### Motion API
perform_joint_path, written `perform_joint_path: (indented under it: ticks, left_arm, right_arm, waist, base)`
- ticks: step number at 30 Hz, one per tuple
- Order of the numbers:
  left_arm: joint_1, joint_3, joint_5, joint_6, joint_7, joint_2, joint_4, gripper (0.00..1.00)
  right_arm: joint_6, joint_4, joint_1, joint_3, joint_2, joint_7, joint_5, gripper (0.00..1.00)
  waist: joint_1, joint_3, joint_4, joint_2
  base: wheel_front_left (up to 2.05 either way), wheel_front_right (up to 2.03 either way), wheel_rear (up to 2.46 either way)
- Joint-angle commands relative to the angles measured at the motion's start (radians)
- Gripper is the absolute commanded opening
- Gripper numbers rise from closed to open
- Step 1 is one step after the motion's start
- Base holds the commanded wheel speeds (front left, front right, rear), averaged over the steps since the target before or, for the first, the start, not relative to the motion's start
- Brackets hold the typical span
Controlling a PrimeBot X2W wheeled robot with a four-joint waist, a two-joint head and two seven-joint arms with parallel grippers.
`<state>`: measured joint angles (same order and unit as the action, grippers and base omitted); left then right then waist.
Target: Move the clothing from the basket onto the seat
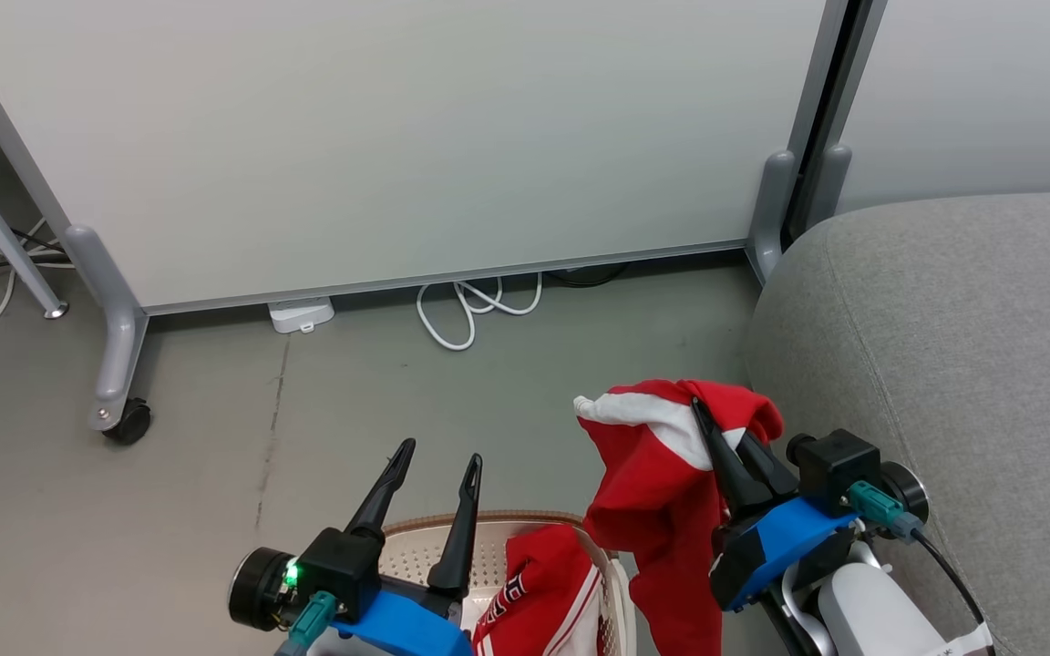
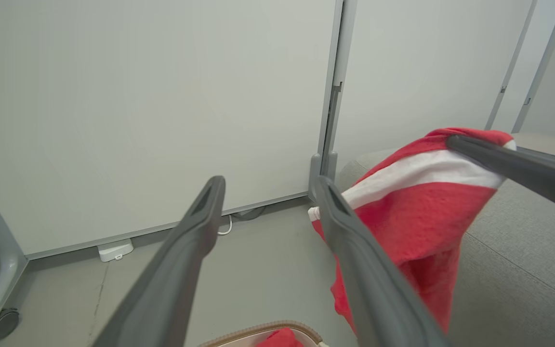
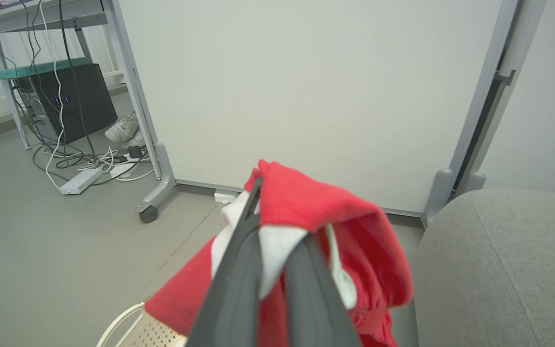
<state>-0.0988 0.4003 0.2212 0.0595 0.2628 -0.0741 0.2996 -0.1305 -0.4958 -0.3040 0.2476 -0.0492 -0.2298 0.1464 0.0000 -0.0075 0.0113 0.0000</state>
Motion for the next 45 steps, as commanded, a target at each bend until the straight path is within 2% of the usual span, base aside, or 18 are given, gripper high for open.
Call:
perform_joint_path:
  ticks: [1, 6, 11, 17, 33, 45]
  left_arm:
    - [0.010, -0.009, -0.008, 0.004, 0.003, 0.002, 0.002, 1.00]
    - [0.011, -0.024, -0.026, 0.020, 0.003, 0.011, 0.005, 1.00]
    - [0.008, -0.035, -0.037, 0.029, 0.003, 0.018, 0.008, 1.00]
    - [0.002, -0.041, -0.044, 0.037, 0.003, 0.022, 0.010, 1.00]
    - [-0.023, -0.032, -0.052, 0.045, 0.003, 0.024, 0.008, 1.00]
    - [-0.029, -0.041, -0.054, 0.048, 0.003, 0.024, 0.014, 1.00]
  right_arm:
    - [0.000, 0.006, 0.003, 0.000, -0.002, -0.001, 0.000, 0.00]
    - [0.000, 0.010, -0.003, 0.000, -0.002, 0.001, -0.002, 0.00]
    - [0.000, 0.015, -0.009, 0.012, -0.002, 0.002, 0.004, 0.00]
    - [0.000, 0.014, -0.014, 0.020, -0.002, 0.002, 0.006, 0.00]
    - [0.000, 0.010, -0.028, 0.029, -0.002, -0.010, 0.014, 0.00]
    - [0.000, 0.007, -0.030, 0.031, -0.002, -0.017, 0.019, 0.00]
  waist:
    - [0.0000, 0.000, -0.002, 0.0000]
    - [0.0000, 0.005, -0.019, 0.0000]
    - [0.0000, 0.013, -0.065, 0.0000]
    - [0.0000, 0.024, -0.143, 0.0000]
    - [0.0000, 0.056, -0.400, 0.0000]
    - [0.0000, 0.060, -0.524, 0.0000]
  base:
    - [0.00, 0.00, 0.00]
    - [0.00, 0.00, 0.00]
    - [0.00, 0.00, 0.00]
    - [0.00, 0.00, 0.00]
    - [0.00, 0.00, 0.00]
    - [0.00, 0.00, 0.00]
